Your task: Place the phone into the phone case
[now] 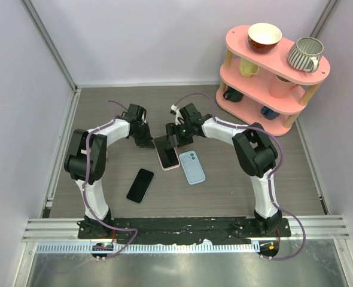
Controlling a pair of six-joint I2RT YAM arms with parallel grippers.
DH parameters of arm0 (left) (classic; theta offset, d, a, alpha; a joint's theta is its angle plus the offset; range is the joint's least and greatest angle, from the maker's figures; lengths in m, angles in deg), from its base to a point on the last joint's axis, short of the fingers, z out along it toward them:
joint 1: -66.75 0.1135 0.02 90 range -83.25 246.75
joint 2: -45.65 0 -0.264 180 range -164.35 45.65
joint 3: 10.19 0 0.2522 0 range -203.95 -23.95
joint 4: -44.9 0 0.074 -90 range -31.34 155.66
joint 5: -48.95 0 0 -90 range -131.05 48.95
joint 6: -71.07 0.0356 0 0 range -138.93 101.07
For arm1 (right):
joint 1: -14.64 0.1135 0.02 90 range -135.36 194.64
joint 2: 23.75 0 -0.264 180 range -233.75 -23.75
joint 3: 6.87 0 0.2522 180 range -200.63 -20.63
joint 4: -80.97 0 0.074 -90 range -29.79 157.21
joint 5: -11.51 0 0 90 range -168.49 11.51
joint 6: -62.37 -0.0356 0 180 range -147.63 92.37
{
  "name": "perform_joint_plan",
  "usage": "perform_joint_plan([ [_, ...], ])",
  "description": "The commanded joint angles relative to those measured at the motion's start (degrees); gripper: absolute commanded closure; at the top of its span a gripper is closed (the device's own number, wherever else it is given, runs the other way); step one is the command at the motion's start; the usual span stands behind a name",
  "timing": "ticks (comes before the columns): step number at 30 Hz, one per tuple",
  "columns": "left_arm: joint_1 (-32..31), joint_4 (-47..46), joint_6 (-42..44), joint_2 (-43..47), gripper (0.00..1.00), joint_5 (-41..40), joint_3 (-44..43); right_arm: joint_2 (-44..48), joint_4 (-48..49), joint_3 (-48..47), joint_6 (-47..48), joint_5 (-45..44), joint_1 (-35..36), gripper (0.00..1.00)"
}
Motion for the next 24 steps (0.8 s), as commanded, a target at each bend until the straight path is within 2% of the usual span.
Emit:
perform_joint_plan([
  [1, -0.5, -1.1, -0.5, 1.1, 1.00, -1.3, 0.0, -1.5, 0.1, -2.6, 0.8, 2.0, 0.3, 0.28],
  [5, -0.4, 0.2, -1.3, 4.8, 1.00, -4.1, 0.2, -0.7, 0.7, -1.3, 0.7, 1.3, 0.4, 0.29],
  [10, -0.3, -0.9, -1.5, 7.9, 1.00, -3.0, -0.6, 1.5, 2.3, 1.3, 0.7, 1.5, -0.2, 0.31],
  [16, -0.5, -5.3, -2.5, 6.3, 1.00, 1.1, 1.6, 0.7, 2.9, 1.2, 0.8, 3.3, -0.8, 0.32],
  [24, -1.2, -5.4, -2.6, 2.5, 1.00, 0.8, 2.1, -0.9, 3.5, 0.6, 0.1, 4.4, -0.8, 0.31],
])
